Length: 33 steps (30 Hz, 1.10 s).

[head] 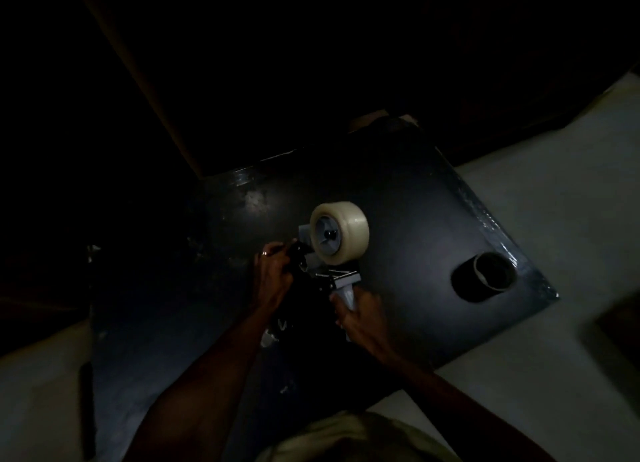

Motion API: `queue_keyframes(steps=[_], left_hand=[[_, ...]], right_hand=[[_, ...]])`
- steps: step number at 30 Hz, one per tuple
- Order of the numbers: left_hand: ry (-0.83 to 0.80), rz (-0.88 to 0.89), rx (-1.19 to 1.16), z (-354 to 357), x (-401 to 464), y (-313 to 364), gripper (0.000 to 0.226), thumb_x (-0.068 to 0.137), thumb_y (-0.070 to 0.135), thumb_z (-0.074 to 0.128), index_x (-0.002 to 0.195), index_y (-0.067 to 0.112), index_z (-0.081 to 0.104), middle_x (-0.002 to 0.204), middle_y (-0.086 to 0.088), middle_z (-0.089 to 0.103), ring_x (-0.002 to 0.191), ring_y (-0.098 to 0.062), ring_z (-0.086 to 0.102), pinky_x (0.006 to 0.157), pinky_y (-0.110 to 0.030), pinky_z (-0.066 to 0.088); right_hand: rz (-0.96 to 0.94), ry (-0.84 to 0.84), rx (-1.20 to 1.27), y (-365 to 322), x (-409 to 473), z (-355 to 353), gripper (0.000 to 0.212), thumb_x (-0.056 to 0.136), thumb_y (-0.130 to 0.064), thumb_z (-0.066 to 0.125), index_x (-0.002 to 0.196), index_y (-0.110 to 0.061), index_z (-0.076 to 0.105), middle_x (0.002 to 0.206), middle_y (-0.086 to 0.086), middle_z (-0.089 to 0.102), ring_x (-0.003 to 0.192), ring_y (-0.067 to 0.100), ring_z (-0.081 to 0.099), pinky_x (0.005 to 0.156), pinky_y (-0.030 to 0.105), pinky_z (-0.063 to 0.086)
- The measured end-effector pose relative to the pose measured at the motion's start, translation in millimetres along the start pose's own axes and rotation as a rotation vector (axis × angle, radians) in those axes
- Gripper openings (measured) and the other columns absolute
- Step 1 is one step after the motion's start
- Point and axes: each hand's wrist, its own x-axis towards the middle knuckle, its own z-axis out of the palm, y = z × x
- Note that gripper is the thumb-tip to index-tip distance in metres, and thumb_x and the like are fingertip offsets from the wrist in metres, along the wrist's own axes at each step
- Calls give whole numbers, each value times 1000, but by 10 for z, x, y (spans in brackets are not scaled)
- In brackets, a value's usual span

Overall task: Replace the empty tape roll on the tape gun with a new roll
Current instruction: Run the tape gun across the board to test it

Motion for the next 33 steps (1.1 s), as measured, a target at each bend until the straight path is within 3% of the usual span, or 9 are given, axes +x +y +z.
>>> queue_keyframes(steps=[3, 7, 10, 13, 17, 22, 26, 30, 33], left_hand=[[-117, 115, 144, -54, -41, -63, 73, 66, 23, 58, 136, 32, 37, 133, -1, 57, 127, -21, 38, 98, -48, 38], [-178, 241, 223, -195, -139, -188, 75, 69, 38, 52, 139, 37, 24, 154, 4, 30, 137, -25, 30, 104, -48, 24], [-153, 319, 288, -214, -167, -237, 62, 73, 41, 51, 132, 33, 37, 154, -2, 31, 137, -29, 31, 102, -52, 27], [-158, 320, 316, -203, -152, -263, 55, 74, 43, 52, 127, 31, 45, 154, -3, 31, 137, -30, 31, 101, -55, 31], [-147, 296, 352, -178, -157, -258, 56, 75, 46, 51, 130, 35, 45, 157, 3, 24, 139, -28, 29, 103, -51, 26], [-164, 272, 421, -170, -142, -259, 53, 74, 47, 49, 126, 35, 53, 157, 3, 27, 139, -29, 31, 102, -55, 26], [-160, 265, 413, -174, -136, -248, 51, 71, 47, 48, 122, 39, 50, 156, 3, 27, 139, -29, 31, 103, -58, 25], [-204, 231, 457, -140, -126, -259, 61, 69, 49, 49, 129, 39, 45, 159, 5, 18, 141, -27, 26, 104, -60, 23], [-202, 253, 469, -141, -121, -252, 43, 68, 44, 59, 111, 40, 59, 159, 3, 17, 141, -29, 26, 102, -64, 22]], right_hand=[[-187, 87, -93, 85, -51, 55, 24, 90, -28, 64, 97, -5, 70, 89, 8, 73, 87, 14, 61, 72, 4, 34], [-191, 10, -156, 212, -38, 193, 38, 93, -42, 48, 109, -12, 66, 98, 5, 71, 91, 21, 67, 79, 17, 43], [-273, 61, -185, 257, -38, 228, 25, 92, -29, 57, 96, -6, 68, 91, 8, 71, 85, 22, 68, 77, 20, 45], [-253, 104, -229, 235, -65, 258, 26, 87, -29, 63, 103, -8, 66, 92, 9, 72, 83, 24, 68, 76, 25, 47], [-375, 181, -371, 118, -97, 189, 14, 70, -13, 74, 68, -6, 63, 58, 9, 64, 49, 22, 64, 52, 22, 42], [-512, 170, -346, 140, -86, 188, 20, 57, -13, 72, 58, -7, 53, 44, 8, 54, 32, 19, 54, 31, 15, 32], [-561, 186, -403, 224, -88, 207, 20, 60, -19, 70, 56, -9, 53, 43, 5, 54, 32, 18, 53, 32, 15, 29], [-530, 182, -409, 256, -179, 173, 17, 72, -31, 48, 72, -14, 47, 46, 2, 54, 38, 13, 55, 43, 19, 30], [-531, 192, -283, 329, -212, 190, 23, 72, -30, 53, 61, -10, 53, 44, -2, 48, 35, 13, 54, 41, 22, 30]])
